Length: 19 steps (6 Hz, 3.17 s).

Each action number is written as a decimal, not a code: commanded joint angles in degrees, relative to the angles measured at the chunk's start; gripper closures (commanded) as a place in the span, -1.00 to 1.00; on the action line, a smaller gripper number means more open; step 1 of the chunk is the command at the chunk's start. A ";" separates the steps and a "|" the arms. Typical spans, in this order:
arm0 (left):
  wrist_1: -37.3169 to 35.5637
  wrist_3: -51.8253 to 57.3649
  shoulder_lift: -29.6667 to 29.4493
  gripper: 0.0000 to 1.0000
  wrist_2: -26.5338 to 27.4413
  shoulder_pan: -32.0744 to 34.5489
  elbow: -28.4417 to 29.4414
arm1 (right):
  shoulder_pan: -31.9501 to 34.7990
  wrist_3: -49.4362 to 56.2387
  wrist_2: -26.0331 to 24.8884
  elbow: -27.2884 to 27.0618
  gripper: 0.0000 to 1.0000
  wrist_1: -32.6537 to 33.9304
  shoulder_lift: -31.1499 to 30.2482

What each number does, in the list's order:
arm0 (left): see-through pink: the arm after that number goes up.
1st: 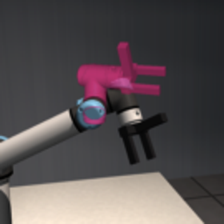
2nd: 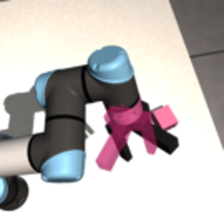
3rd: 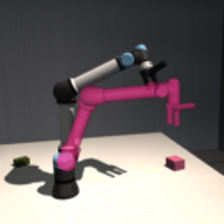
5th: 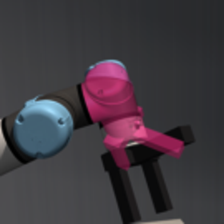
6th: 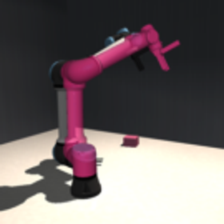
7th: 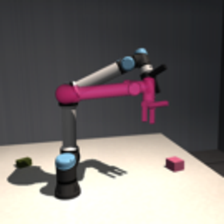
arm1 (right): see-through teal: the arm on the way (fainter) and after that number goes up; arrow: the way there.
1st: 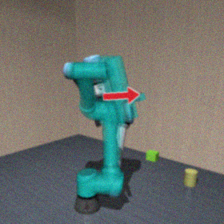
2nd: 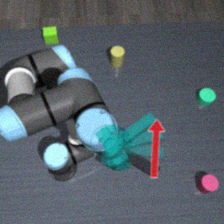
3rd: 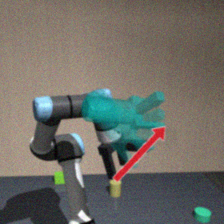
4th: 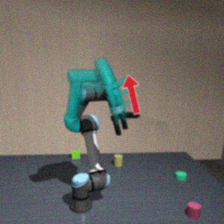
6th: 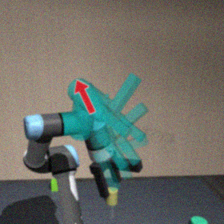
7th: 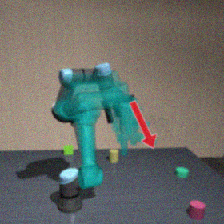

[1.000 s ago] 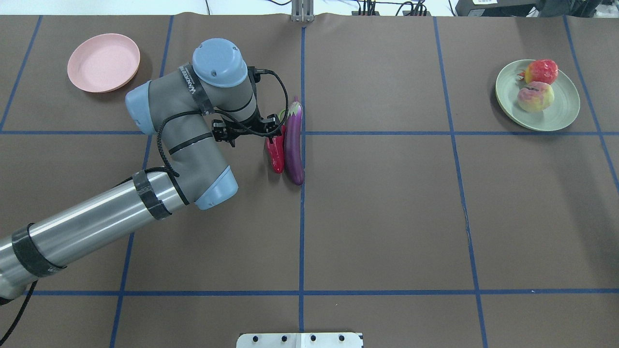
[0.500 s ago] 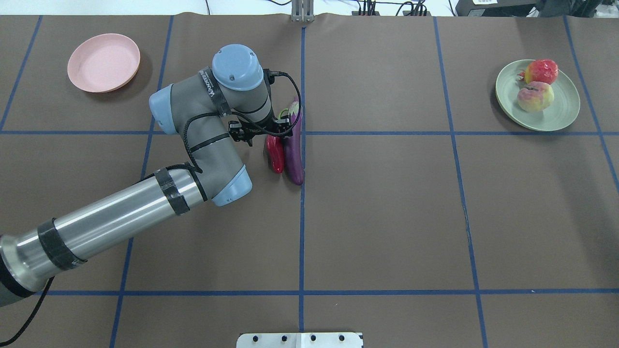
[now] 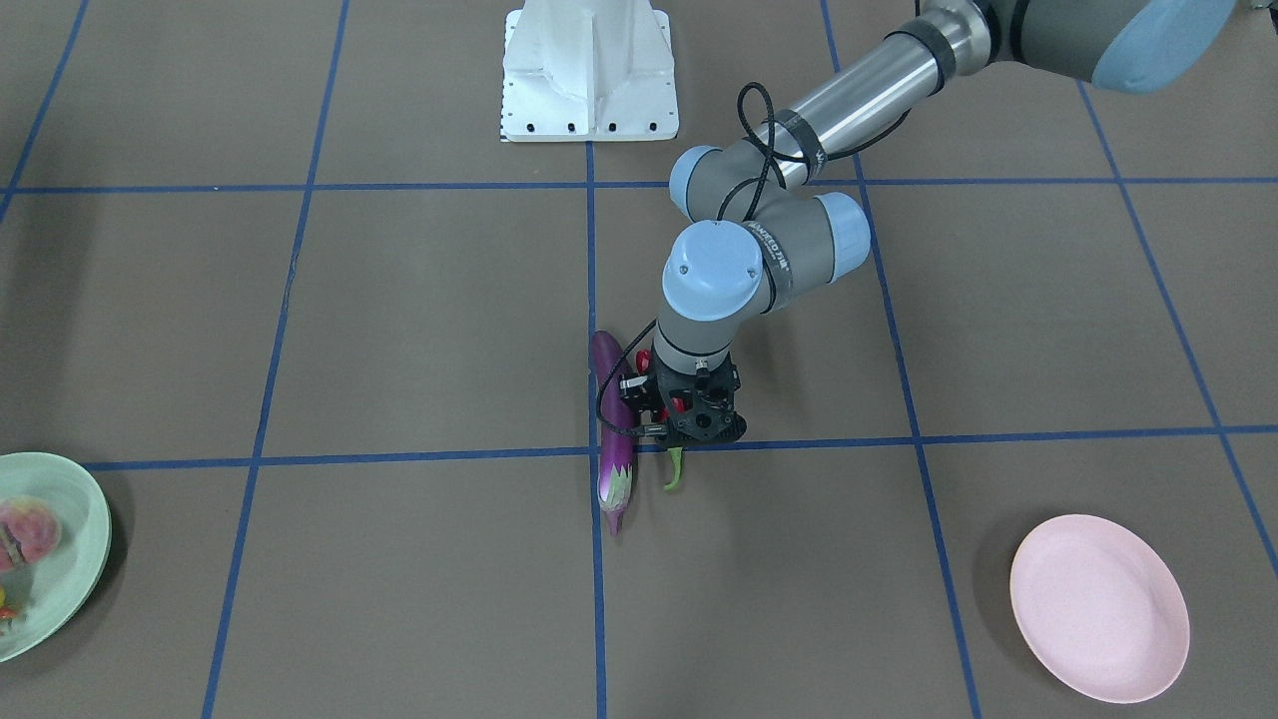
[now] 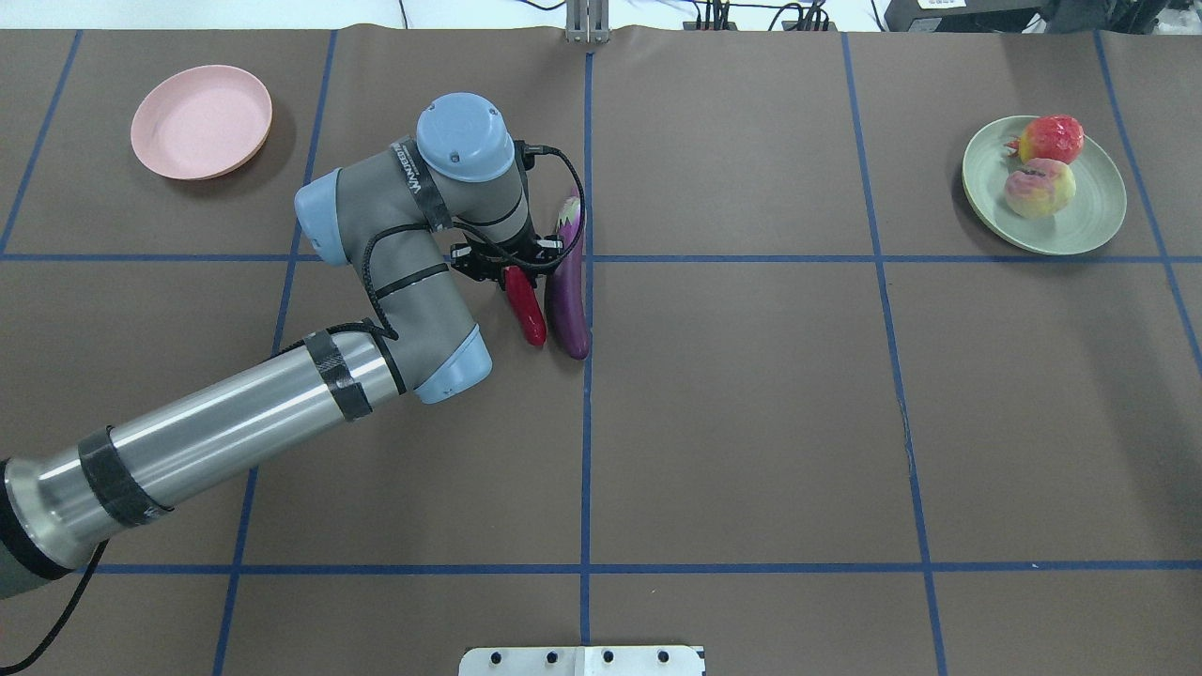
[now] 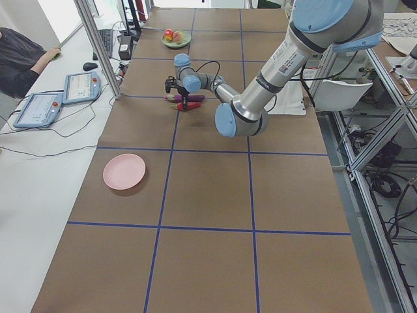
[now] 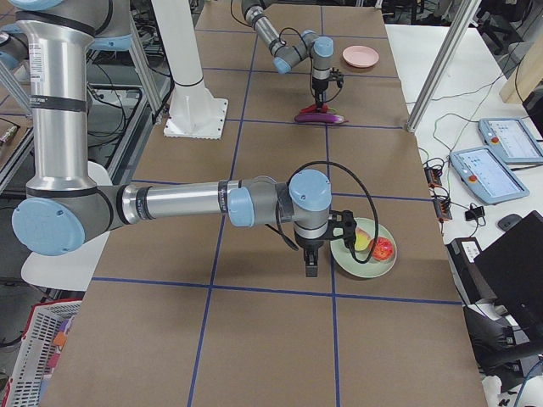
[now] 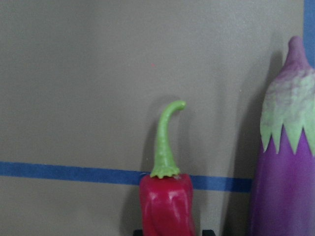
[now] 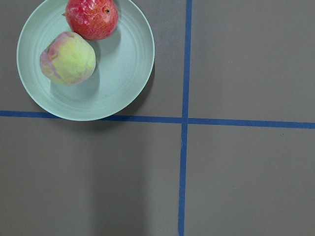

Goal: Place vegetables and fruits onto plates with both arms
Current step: 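Lower the left gripper onto the red chili pepper and grasp it, then carry the chili pepper with the left gripper onto the pink plate and release, then move the left gripper back over the purple eggplant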

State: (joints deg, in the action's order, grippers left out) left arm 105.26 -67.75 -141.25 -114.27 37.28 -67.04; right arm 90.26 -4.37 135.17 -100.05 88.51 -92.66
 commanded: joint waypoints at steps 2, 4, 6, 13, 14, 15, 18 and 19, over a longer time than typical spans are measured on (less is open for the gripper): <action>0.02 1.65 -0.79 1.00 -0.52 3.64 -0.37 | -0.09 -0.11 0.00 0.03 -0.99 0.00 0.11; -0.76 20.72 0.17 1.00 -5.23 14.69 2.16 | -0.18 -0.20 0.09 0.03 -1.00 -0.09 0.11; -0.76 45.66 0.27 1.00 -7.73 25.34 14.95 | -0.18 -0.29 0.09 0.03 -1.00 -0.18 0.11; -8.52 35.53 0.36 -1.00 -11.02 26.98 8.59 | -0.35 -0.47 0.18 -0.06 -1.00 -0.18 0.29; -8.84 25.75 0.53 -1.00 -12.20 21.66 2.16 | -0.35 -0.47 0.09 -0.06 -0.99 -0.18 0.29; -8.33 19.91 -0.16 -1.00 -12.30 14.39 1.05 | -0.35 -0.47 0.00 0.03 -1.00 -0.18 0.29; -7.97 -1.18 -5.79 -1.00 -0.52 1.44 1.48 | -0.35 -0.47 0.00 0.20 -1.00 -0.18 0.29; -7.97 -2.20 -6.06 -1.00 1.22 0.17 1.65 | -0.35 -0.55 0.00 0.20 -1.00 -0.18 0.29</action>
State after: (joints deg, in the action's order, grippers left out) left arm 97.26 -67.46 -146.76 -116.21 39.54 -65.55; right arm 89.91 -4.86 135.18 -99.88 88.33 -92.37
